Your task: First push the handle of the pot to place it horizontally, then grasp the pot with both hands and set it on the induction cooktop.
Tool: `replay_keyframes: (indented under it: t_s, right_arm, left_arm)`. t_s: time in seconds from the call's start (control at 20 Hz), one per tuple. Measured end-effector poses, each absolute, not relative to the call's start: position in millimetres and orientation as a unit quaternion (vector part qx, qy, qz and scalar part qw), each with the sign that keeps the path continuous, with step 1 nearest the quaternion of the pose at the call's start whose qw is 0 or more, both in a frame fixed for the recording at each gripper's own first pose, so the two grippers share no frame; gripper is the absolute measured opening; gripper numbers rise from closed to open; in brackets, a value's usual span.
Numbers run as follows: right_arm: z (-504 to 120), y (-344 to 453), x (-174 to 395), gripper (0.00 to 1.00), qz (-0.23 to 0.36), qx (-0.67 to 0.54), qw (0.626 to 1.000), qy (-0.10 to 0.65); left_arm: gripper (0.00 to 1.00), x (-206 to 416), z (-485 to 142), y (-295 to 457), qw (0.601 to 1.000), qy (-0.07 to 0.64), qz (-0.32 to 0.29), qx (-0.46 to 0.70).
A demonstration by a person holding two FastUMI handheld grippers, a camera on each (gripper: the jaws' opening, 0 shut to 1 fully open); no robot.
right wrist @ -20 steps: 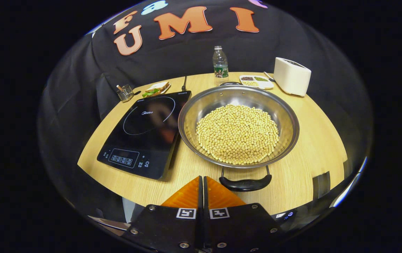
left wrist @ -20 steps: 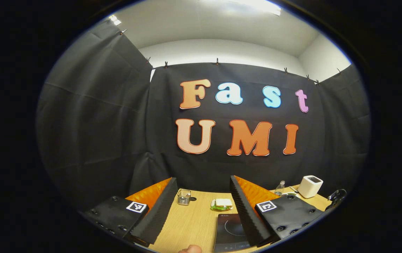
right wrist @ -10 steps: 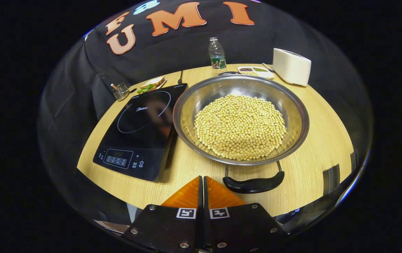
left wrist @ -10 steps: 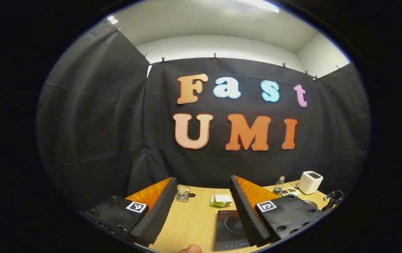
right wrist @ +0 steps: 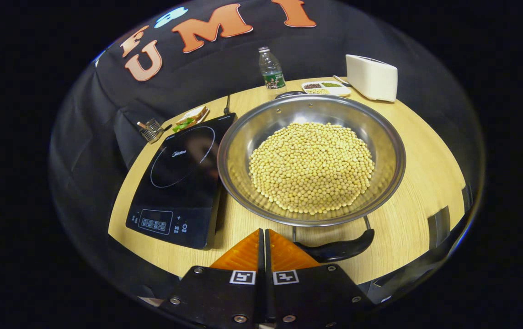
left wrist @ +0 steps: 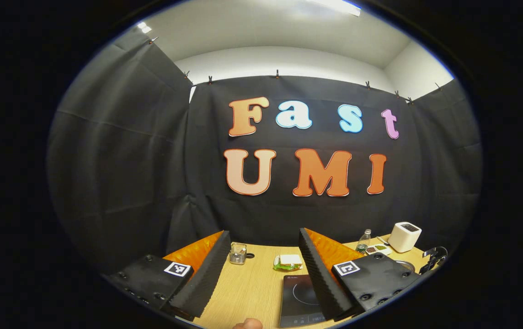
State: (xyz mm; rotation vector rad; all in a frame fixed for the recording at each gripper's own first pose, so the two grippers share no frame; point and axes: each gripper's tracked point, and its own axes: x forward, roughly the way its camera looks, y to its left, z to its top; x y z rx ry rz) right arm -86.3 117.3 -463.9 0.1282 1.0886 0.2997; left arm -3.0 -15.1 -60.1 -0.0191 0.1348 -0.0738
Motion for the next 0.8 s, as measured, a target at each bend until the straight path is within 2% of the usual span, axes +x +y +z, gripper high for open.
replay_keyframes:
  t_s: [0.8]
  right_arm:
    - [-465, 52, -68, 0.00, 0.065, 0.087, 0.851, 0.514]
  left_arm:
    - [0.98, 17, -69, -12, 0.997, 0.068, -0.025, -0.018]
